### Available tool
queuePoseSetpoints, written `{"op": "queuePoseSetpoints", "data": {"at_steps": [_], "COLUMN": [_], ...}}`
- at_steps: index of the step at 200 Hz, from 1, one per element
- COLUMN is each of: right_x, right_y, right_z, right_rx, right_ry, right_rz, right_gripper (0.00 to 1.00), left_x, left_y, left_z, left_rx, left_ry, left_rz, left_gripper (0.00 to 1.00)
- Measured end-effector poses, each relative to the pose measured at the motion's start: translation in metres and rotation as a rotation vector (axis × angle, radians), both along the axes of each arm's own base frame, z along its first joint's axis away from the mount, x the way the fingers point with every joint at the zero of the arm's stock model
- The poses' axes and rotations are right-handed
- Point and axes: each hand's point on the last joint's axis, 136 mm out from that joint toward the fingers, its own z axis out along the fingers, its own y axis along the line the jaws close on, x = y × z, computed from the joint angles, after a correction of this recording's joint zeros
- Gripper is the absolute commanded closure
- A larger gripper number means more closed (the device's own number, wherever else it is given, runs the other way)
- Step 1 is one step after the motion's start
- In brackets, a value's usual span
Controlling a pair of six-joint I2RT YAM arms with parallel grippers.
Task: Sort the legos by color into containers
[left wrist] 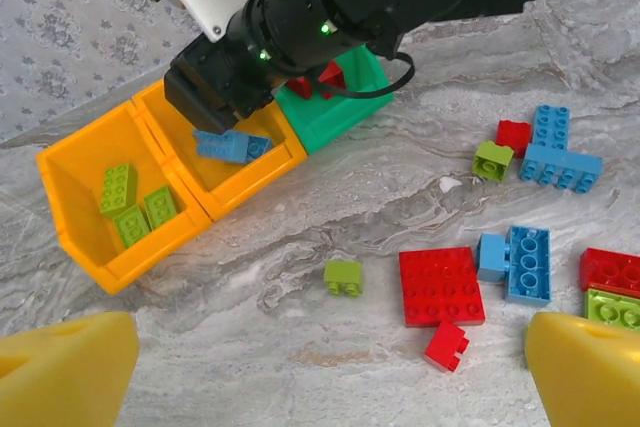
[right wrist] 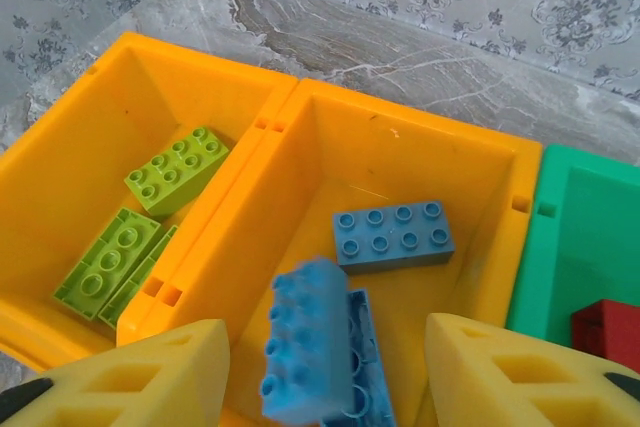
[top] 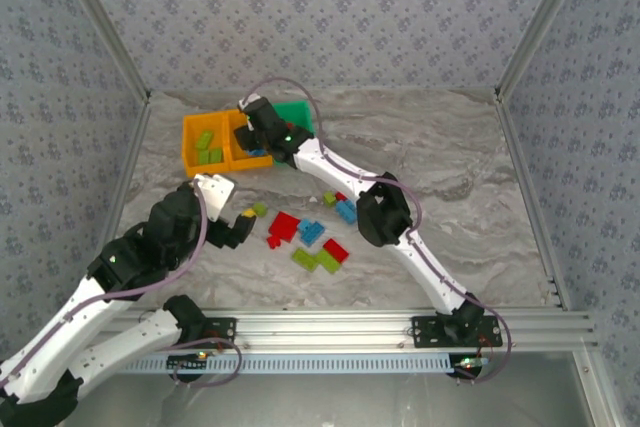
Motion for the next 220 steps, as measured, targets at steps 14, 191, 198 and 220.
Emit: {"op": "queuePoseSetpoints", "data": {"at_steps": [14, 191, 198, 220], "right_x": [-0.003, -0.318, -0.320, -0.320], "right_y": [-0.003, -0.218, -0.222, -0.233], "right_z": [0.003, 0.102, 0.095, 0.081], "right_rx": [-0.013, 0.051, 0.040, 0.020], "right_ry": [0.010, 0.249, 0.266, 0.292], "right_rz": [0.003, 0.244, 0.230, 0.178], "right_gripper": [0.44, 0.05, 0.04, 0.03], "left_x": [0.001, 0.077, 0.079, 0.087], "left_y": [0.002, 0.006, 0.004, -0.002], "left_z": [0.000, -0.176, -0.186, -0.209], "left_rx": [0.000, -0.067, -0.051, -0.009], "left_ry": [0.001, 0.566, 0.590, 0.648], "left_rz": [0.012, 0.386, 0.385, 0.376], "left_gripper": [0.01, 0.01, 0.01, 0.07]}}
